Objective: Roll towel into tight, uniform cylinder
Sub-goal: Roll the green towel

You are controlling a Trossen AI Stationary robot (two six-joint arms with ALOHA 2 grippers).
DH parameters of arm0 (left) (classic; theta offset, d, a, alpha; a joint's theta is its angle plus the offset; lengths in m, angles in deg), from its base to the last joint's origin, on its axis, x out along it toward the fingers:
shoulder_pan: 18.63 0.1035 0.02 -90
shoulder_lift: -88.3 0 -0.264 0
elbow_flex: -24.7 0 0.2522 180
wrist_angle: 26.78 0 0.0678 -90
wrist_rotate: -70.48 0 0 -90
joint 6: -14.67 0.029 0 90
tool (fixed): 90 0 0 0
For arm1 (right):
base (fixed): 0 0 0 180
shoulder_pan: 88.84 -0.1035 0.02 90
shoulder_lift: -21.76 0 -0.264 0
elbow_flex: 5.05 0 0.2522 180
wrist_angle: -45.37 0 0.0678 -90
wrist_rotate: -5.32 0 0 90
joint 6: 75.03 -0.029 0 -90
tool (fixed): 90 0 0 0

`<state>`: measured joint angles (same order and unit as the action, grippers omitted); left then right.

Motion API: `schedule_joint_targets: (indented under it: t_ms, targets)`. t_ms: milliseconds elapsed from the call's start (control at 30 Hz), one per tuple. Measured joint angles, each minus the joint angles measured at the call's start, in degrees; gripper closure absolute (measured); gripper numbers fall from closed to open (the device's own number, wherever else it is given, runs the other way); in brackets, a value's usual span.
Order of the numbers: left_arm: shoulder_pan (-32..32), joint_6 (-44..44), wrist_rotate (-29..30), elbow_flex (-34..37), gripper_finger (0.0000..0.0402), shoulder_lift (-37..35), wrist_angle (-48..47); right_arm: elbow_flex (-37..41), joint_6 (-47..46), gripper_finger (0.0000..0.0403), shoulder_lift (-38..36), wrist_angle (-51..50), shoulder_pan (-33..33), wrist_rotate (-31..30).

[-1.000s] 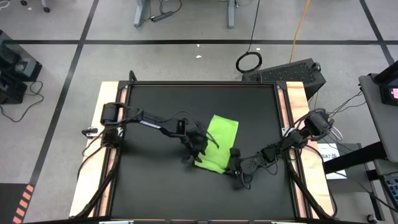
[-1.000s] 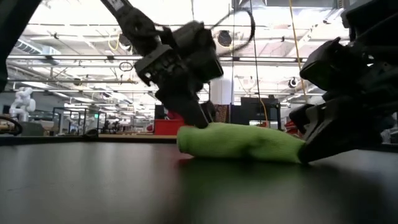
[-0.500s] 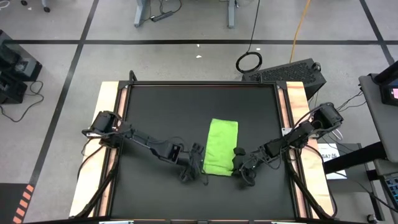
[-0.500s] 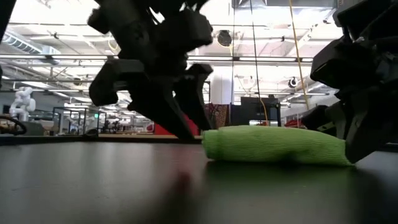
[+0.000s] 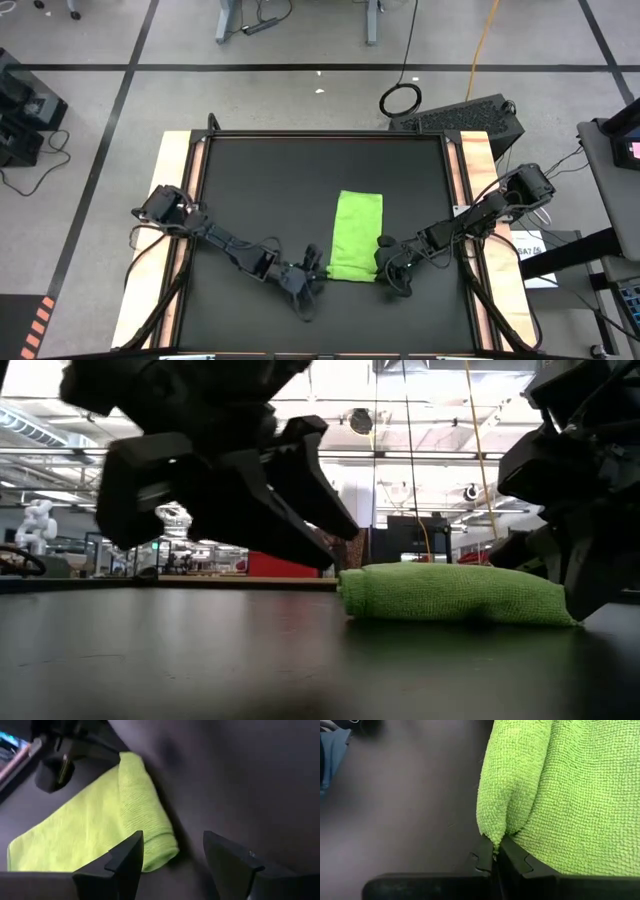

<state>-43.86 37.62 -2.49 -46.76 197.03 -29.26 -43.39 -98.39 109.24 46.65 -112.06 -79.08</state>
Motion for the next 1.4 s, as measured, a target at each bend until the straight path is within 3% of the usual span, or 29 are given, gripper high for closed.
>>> schedule_joint_targets:
  t_ms: [233,633,1000,1133,1400]
  targets:
    - [-0.79,1.50,3.85,4.56,0.0190,3.72,15.86,0.00,-0.02,0.0399,-0.04,0.30,0.04,0.58]
    - [-0.68,3.94,10.13,3.83,0.0190,8.80,21.05,0.00,-1.75,0.0399,-0.06,1.10,0.04,0.97]
    - [3.79,3.89,1.54,3.84,0.0195,9.33,20.05,0.00,-2.89,0.0399,-0.06,1.32,0.03,1.97]
    - [5.32,3.93,0.61,3.87,0.0234,9.40,19.81,-0.02,-3.04,0.0399,-0.06,1.32,0.02,2.20]
    - [6.29,6.50,-2.08,3.85,0.0370,9.45,18.79,-0.02,-1.69,0.0399,-0.06,1.32,0.03,3.50]
